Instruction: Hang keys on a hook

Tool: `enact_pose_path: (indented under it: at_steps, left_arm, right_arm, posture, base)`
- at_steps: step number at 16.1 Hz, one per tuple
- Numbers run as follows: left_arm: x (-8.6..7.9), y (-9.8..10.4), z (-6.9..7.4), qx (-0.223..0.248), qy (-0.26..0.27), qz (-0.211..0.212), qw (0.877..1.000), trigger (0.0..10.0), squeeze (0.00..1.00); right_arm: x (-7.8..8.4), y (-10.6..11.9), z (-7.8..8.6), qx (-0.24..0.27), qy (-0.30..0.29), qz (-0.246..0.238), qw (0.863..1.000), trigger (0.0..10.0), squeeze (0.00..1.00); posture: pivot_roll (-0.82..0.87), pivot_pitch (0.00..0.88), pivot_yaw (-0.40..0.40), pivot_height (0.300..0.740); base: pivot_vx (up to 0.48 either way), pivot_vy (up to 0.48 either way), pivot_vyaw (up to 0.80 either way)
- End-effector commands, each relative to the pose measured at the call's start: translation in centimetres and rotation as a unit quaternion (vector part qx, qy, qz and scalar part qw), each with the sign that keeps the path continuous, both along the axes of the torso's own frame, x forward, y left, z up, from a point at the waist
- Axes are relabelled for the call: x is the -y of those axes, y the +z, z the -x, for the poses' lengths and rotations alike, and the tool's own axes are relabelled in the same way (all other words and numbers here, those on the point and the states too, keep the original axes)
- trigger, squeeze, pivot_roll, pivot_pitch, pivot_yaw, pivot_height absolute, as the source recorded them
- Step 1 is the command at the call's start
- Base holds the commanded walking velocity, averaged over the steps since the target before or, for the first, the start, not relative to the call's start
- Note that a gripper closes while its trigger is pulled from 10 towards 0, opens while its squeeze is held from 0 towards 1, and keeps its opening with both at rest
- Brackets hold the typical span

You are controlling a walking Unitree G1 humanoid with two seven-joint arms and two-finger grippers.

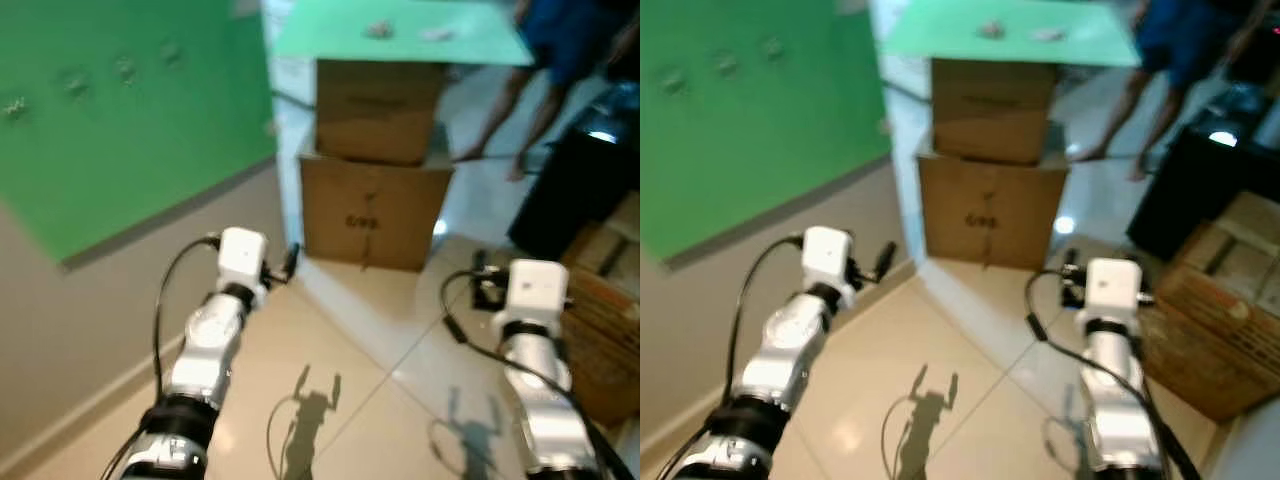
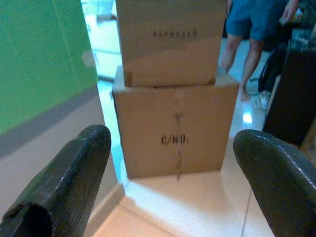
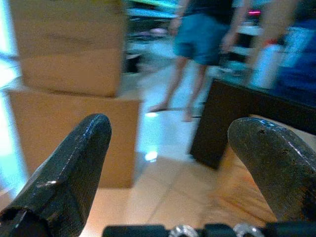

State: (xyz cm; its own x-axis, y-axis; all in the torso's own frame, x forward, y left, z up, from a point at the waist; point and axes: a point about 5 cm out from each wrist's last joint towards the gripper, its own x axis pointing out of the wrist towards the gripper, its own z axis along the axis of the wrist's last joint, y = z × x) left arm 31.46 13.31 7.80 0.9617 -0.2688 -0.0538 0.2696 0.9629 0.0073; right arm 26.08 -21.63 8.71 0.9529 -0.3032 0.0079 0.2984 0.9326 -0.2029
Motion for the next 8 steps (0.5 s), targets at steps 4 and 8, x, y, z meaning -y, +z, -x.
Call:
enact_pose_path:
  at_steps: [4, 8]
  left_arm:
    - [1.1, 2.5, -1.1, 0.051, 0.007, 0.031, 0.998, 10.0, 0.00]
    - [1.4, 3.9, -1.7, 0.064, 0.006, 0.037, 0.997, 10.0, 0.00]
  right_arm:
    - [1.0, 1.2, 0.2, 0.044, -0.030, -0.013, 0.999, 10.0, 0.00]
    - [0.3, 1.9, 0.0, 0.052, -0.010, -0.006, 0.999, 10.0, 0.00]
  posture:
    - [-0.19, 0.000, 0.045, 0.740]
    - [-0.19, 0.000, 0.047, 0.740]
  base:
    - [0.459, 0.000, 0.00]
    - [0.457, 0.000, 0.00]
